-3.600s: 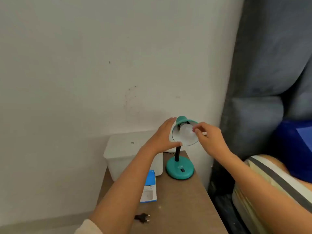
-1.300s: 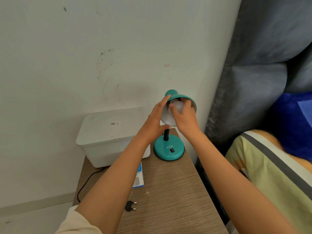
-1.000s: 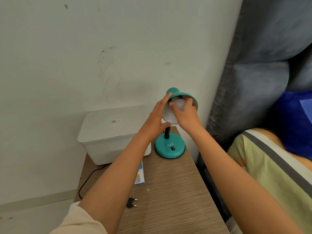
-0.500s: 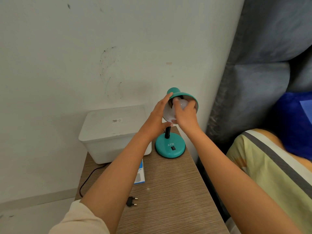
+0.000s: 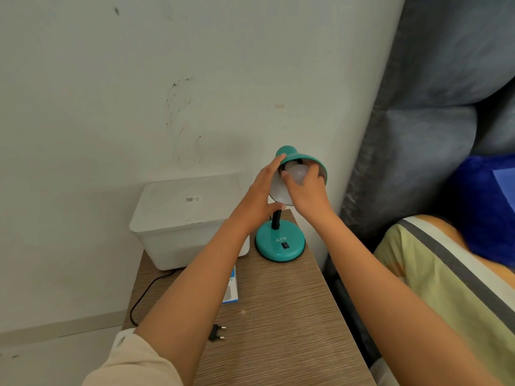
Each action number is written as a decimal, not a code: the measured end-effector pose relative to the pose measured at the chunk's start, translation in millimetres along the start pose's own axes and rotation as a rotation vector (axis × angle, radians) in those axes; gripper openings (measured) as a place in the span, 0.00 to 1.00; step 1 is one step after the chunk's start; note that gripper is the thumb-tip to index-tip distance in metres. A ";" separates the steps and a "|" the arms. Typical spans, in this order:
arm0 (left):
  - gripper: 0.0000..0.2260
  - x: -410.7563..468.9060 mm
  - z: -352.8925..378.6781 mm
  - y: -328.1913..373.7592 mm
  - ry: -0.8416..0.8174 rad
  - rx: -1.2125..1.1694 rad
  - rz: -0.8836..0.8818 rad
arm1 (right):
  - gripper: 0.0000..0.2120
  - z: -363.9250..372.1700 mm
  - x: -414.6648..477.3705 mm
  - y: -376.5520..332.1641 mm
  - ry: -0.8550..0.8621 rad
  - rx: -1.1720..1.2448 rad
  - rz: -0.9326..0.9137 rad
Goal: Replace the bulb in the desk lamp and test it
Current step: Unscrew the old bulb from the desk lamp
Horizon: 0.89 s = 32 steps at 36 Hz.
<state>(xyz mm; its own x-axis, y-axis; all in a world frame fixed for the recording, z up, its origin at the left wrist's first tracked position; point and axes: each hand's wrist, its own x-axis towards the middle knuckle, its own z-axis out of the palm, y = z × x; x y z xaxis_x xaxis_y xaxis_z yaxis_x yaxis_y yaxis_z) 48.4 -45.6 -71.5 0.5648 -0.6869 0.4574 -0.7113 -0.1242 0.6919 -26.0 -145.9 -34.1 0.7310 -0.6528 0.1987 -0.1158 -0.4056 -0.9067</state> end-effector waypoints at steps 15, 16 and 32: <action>0.43 1.6 -2.6 4.1 -0.005 0.010 -0.019 | 0.29 -5.1 -12.7 6.0 0.056 -0.377 -0.220; 0.43 1.6 -2.8 4.9 -0.008 0.012 -0.021 | 0.29 -6.0 -13.7 6.3 0.060 -0.367 -0.226; 0.44 -18.0 -15.6 25.3 -0.027 0.097 -0.084 | 0.25 -41.9 -69.5 10.2 0.018 -0.141 -0.241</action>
<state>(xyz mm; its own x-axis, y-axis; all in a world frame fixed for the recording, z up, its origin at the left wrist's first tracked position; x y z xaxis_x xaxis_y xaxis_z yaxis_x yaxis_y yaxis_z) 26.8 -25.2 -53.5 0.6137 -0.6897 0.3843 -0.6998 -0.2496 0.6693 -106.2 -131.4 -41.6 0.7370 -0.5374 0.4100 -0.0332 -0.6346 -0.7721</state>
